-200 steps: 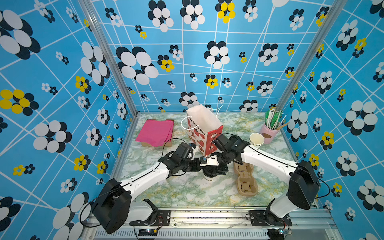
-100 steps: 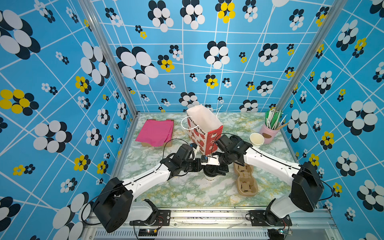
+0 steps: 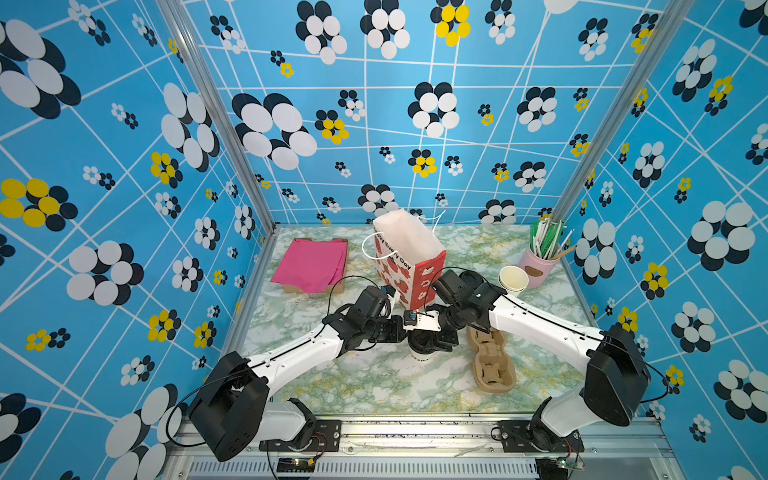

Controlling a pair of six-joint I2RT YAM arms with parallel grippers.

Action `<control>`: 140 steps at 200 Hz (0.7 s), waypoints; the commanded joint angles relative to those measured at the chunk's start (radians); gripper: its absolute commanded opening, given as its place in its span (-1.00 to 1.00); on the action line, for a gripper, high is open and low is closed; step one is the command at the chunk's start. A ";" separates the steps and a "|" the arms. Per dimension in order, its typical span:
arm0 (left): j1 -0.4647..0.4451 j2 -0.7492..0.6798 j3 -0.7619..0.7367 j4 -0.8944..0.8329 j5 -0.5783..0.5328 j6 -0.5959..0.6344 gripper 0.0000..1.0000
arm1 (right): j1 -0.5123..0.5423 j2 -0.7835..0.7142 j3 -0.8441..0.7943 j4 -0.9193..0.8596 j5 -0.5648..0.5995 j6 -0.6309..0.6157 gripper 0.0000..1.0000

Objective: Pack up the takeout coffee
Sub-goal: 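Hold the cup body with the left gripper while the right gripper presses the lid down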

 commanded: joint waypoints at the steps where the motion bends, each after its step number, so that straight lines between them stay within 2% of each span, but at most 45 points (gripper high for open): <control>1: -0.008 -0.030 0.045 -0.031 0.101 -0.008 -0.40 | 0.007 0.101 -0.096 -0.125 0.105 -0.018 0.49; 140: -0.006 -0.018 0.041 0.065 0.187 -0.045 -0.26 | 0.002 0.098 -0.101 -0.116 0.103 -0.014 0.52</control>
